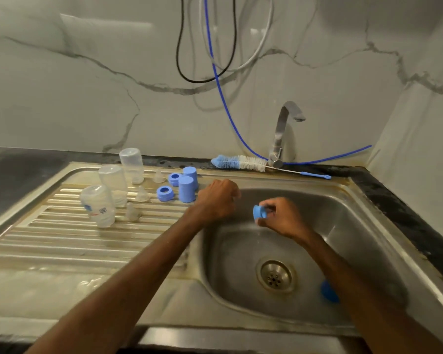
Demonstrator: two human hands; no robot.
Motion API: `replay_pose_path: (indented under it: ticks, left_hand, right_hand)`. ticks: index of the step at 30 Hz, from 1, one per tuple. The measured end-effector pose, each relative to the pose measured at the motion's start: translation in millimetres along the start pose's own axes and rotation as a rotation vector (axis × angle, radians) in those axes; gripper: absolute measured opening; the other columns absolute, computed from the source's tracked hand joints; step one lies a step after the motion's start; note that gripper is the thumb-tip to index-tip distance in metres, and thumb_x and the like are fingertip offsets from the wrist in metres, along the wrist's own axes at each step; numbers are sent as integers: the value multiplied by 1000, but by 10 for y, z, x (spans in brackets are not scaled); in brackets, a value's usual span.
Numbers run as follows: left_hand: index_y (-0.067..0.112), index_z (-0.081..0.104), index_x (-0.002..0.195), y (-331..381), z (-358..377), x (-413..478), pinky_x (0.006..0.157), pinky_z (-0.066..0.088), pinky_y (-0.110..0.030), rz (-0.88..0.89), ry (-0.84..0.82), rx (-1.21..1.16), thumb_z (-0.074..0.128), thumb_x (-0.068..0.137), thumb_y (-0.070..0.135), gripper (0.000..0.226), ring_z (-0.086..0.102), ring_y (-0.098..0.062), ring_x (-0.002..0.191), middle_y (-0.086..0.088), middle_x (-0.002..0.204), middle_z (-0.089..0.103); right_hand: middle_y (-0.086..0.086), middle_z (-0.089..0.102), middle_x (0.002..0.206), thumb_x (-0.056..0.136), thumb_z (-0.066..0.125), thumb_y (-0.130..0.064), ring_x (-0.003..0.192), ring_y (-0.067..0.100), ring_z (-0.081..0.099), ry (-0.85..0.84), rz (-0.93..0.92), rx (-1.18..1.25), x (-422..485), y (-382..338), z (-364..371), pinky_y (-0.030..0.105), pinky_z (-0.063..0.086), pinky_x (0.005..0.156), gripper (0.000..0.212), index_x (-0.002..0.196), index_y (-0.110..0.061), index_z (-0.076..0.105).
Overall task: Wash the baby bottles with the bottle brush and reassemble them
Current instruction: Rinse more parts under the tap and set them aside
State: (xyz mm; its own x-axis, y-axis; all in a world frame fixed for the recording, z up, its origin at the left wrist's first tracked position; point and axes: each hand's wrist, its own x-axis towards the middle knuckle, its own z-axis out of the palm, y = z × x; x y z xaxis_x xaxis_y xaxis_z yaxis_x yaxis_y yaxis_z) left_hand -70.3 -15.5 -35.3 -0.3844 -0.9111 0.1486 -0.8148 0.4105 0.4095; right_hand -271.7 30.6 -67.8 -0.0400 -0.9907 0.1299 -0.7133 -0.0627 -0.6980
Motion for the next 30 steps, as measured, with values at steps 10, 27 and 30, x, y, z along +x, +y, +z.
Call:
replay_pose_path:
  ticks: [10, 27, 30]
  left_hand:
    - [17, 78, 99, -765, -725, -427, 81, 54, -34, -196, 122, 11, 62, 86, 16, 20, 67, -30, 99, -7, 107, 73]
    - [16, 75, 106, -1184, -758, -403, 85, 60, -42, -299, 262, -1, 80, 87, 22, 21, 66, -23, 95, -4, 110, 72]
    - [17, 74, 105, -1067, -748, -414, 83, 59, -43, -295, 275, -16, 77, 87, 22, 18, 66, -24, 95, -4, 106, 73]
  right_hand:
    - [-7, 71, 87, 76, 84, -21, 75, 10, 64, -121, -294, 1, -175, -1166, 799, 11, 47, 65, 37, 112, -21, 76]
    - [3, 75, 106, 81, 84, -33, 82, 1, 59, -132, -272, 13, -9, -1669, 1559, 7, 38, 67, 41, 112, -9, 70]
    - [-10, 64, 87, 78, 87, -32, 70, -4, 51, -155, -285, 37, -50, -1625, 1455, 10, 36, 64, 39, 106, -14, 66]
